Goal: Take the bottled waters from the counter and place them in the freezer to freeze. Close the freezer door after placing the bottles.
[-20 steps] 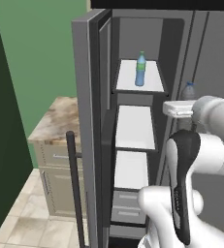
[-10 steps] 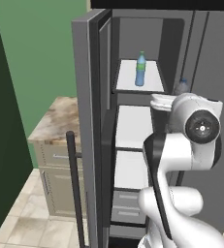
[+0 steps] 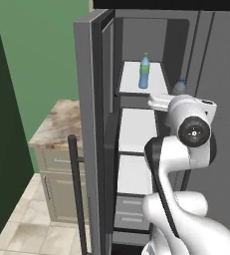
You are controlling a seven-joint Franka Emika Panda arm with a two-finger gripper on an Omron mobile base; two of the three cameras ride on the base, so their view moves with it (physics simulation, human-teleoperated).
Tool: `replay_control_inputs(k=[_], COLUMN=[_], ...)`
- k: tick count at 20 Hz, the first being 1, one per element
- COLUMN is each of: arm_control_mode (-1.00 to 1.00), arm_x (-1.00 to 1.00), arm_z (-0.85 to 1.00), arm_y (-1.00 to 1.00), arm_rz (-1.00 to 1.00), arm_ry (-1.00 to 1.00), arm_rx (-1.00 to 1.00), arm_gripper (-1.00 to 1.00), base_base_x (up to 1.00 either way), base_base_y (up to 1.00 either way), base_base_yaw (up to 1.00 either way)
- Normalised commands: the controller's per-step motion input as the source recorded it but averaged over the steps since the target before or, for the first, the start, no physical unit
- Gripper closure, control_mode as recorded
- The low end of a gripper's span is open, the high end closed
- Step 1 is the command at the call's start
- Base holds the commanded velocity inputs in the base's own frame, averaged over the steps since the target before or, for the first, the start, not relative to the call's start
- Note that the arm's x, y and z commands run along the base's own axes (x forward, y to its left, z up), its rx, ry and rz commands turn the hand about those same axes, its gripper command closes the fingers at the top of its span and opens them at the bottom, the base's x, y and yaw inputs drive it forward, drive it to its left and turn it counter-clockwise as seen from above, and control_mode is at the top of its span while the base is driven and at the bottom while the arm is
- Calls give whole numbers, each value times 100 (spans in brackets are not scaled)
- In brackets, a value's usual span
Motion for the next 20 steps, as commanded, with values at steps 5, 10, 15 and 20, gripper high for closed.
replay_control_inputs(k=[5,10,15,20], arm_control_mode=[-100,-100,-100,-100], arm_x=[45,46,38,40], arm_z=[-11,-3,0,0], arm_y=[1,1,0,0], arm_rz=[0,2,1,0], arm_ry=[-2,-11,-17,-11], arm_rx=[-10,-13,-5,0], arm_gripper=[100,100,100,100], base_base_x=[0,0,0,0], base_base_y=[0,0,0,0], base_base_yaw=[0,0,0,0])
